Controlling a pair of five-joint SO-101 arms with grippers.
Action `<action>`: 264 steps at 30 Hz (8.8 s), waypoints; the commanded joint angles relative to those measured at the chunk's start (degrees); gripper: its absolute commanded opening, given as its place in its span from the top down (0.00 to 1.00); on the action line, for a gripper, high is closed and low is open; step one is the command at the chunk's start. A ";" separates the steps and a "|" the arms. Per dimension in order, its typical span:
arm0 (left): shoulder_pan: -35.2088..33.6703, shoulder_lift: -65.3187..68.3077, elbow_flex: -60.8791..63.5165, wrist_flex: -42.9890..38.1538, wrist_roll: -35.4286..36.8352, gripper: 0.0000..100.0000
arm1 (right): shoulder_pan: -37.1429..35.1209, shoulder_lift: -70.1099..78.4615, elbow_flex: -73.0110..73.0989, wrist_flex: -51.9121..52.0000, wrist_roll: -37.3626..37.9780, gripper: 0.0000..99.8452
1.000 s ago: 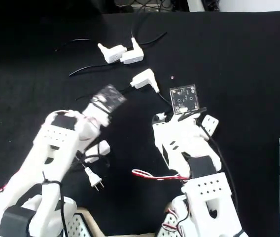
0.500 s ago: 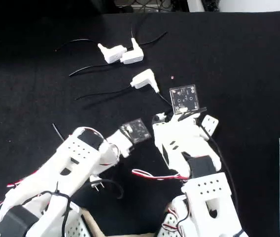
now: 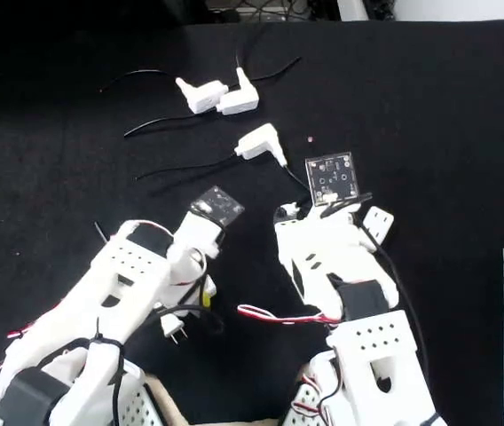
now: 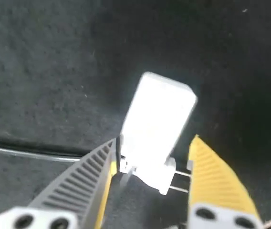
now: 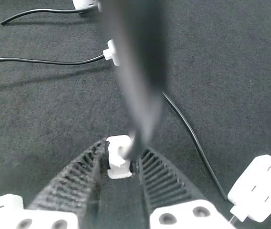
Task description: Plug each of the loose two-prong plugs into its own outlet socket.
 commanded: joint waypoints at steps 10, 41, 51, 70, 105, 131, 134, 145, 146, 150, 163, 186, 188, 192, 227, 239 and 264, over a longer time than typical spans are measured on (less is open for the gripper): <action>-0.22 -0.44 4.44 -9.67 0.62 0.74 | 0.09 -0.84 -0.22 -1.05 0.70 0.99; -14.90 -7.12 -5.67 -10.37 -6.15 0.71 | -2.55 -0.84 -0.48 -0.62 0.44 0.99; -30.81 -33.76 5.67 -4.31 5.45 0.72 | -16.53 0.40 -3.21 -0.62 0.70 0.99; -48.40 -66.99 33.27 -12.40 13.19 0.72 | -30.42 33.45 -24.57 -3.25 9.32 0.99; -48.22 -67.96 33.10 -9.41 12.84 0.72 | -26.02 51.30 -24.84 -19.34 11.69 0.99; -48.22 -67.96 33.19 -9.49 12.84 0.72 | -26.81 49.36 -22.55 -17.49 11.16 0.99; -48.22 -67.96 33.19 -9.49 12.84 0.72 | -26.81 51.82 -21.58 -20.57 11.16 0.99; -48.40 -67.96 33.19 -9.49 12.84 0.72 | -26.90 58.86 -21.58 -21.36 11.16 0.99; -48.40 -67.96 33.19 -9.49 12.84 0.72 | -26.90 59.47 -21.58 -21.36 11.16 0.99; -48.40 -67.96 33.19 -9.49 12.84 0.72 | -27.78 60.79 -22.29 -20.92 11.16 0.99; -48.31 -67.96 33.19 -9.32 12.75 0.72 | -25.49 59.91 -25.98 -21.27 11.25 0.99; -48.84 -67.96 33.19 -9.41 12.75 0.72 | -9.58 58.07 -46.90 -8.26 -8.18 0.79; -50.68 -67.96 32.75 -9.41 13.19 0.72 | -11.69 53.32 -46.90 -1.85 -8.18 0.79; -55.52 -67.96 31.52 -9.58 13.54 0.72 | -18.11 46.99 -46.02 11.69 -8.18 0.79; -60.97 -67.96 30.37 -9.76 17.41 0.72 | -46.86 67.74 -43.91 16.35 -8.62 0.87; -60.97 -67.96 30.37 -9.76 17.32 0.72 | -54.24 62.64 -40.66 16.35 -12.75 0.82; -58.33 -67.96 30.81 -9.67 16.97 0.72 | -29.98 58.07 -33.36 6.86 -8.09 0.99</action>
